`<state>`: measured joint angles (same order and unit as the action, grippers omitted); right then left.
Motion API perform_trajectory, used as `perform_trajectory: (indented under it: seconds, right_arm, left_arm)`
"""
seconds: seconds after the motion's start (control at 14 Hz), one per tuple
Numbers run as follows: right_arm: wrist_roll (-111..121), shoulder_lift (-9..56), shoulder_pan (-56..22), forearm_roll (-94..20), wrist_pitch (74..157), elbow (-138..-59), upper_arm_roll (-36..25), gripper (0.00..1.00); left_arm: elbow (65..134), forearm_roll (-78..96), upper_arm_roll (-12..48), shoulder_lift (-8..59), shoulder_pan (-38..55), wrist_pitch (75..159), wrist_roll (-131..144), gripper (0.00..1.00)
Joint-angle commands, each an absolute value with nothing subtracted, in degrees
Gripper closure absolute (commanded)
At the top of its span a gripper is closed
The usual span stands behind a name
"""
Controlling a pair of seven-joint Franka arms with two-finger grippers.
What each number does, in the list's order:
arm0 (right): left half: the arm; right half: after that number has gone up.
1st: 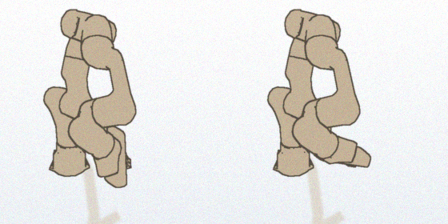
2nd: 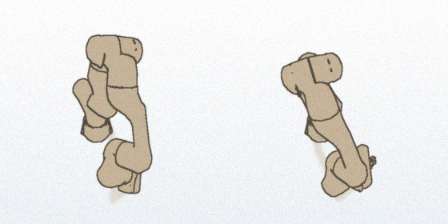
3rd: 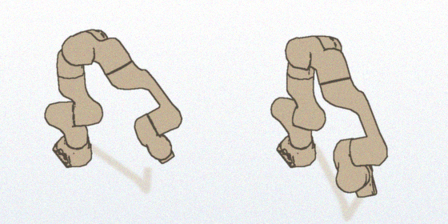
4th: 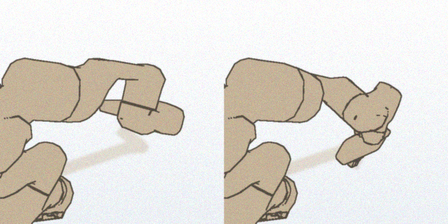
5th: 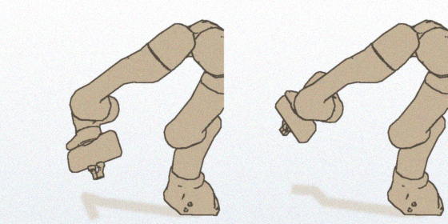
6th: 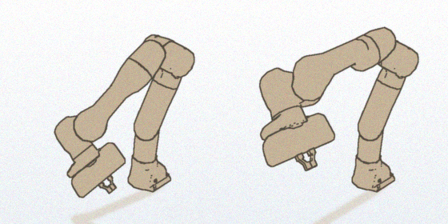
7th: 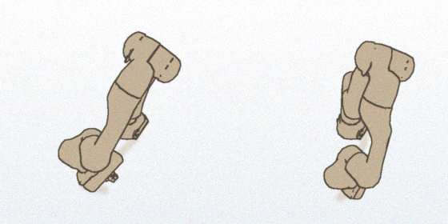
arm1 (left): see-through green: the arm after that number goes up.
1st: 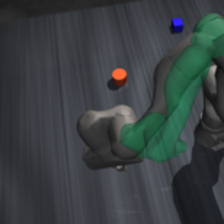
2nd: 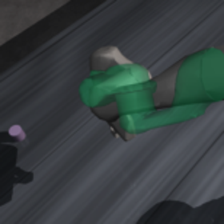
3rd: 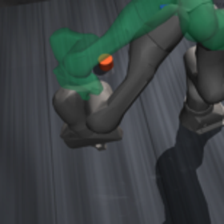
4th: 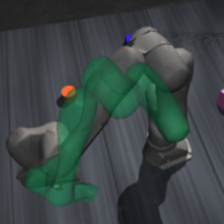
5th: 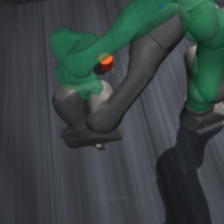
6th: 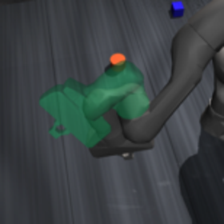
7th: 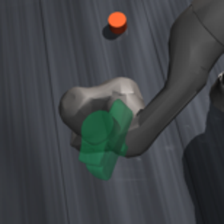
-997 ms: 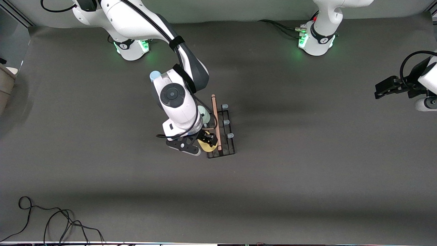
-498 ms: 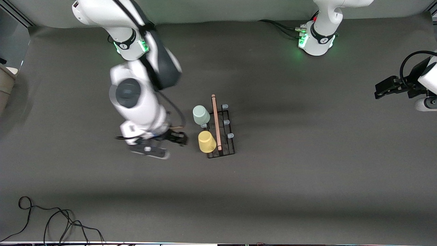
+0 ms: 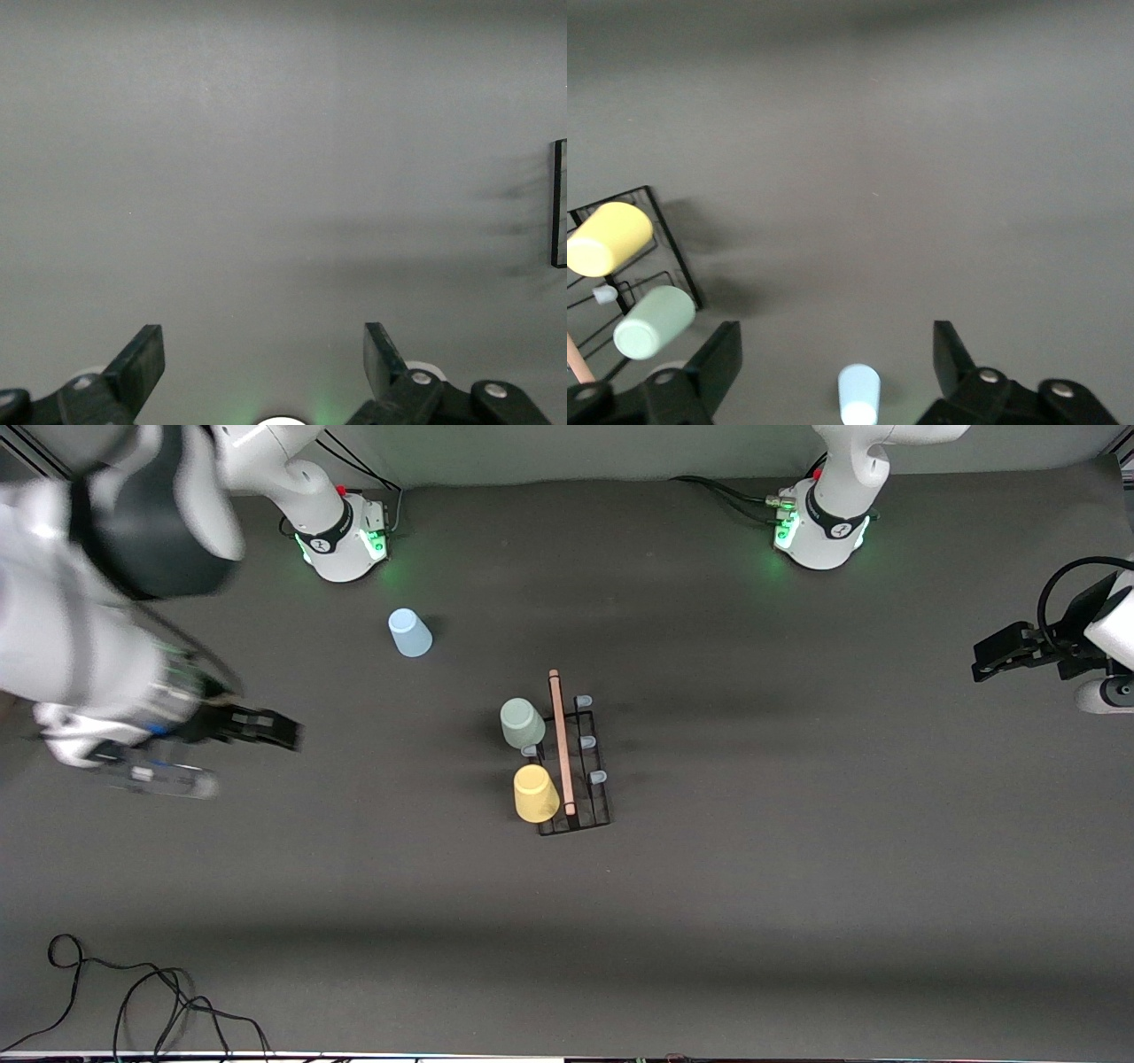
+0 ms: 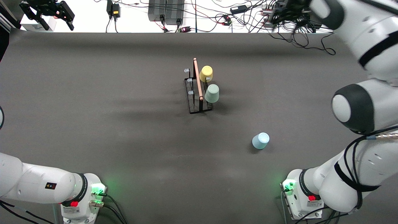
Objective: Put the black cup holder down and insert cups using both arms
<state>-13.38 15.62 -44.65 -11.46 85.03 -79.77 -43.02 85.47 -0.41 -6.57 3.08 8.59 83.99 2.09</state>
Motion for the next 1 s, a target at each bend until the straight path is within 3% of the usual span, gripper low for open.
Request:
perform_trajectory:
  seconds: [0.0,0.93]
  right_arm:
    - [-9.7,13.3,-45.2,-11.5,81.6,-80.8,-47.5,0.00]
    - [-4.8,12.7,-42.0,-10.8,81.6,-81.3,-48.8,0.00]
  left_arm:
    - [85.6,-0.5,-6.4,2.5,8.5,84.3,2.8,0.00]
    - [85.7,0.1,-6.4,2.5,8.3,84.3,2.7,0.00]
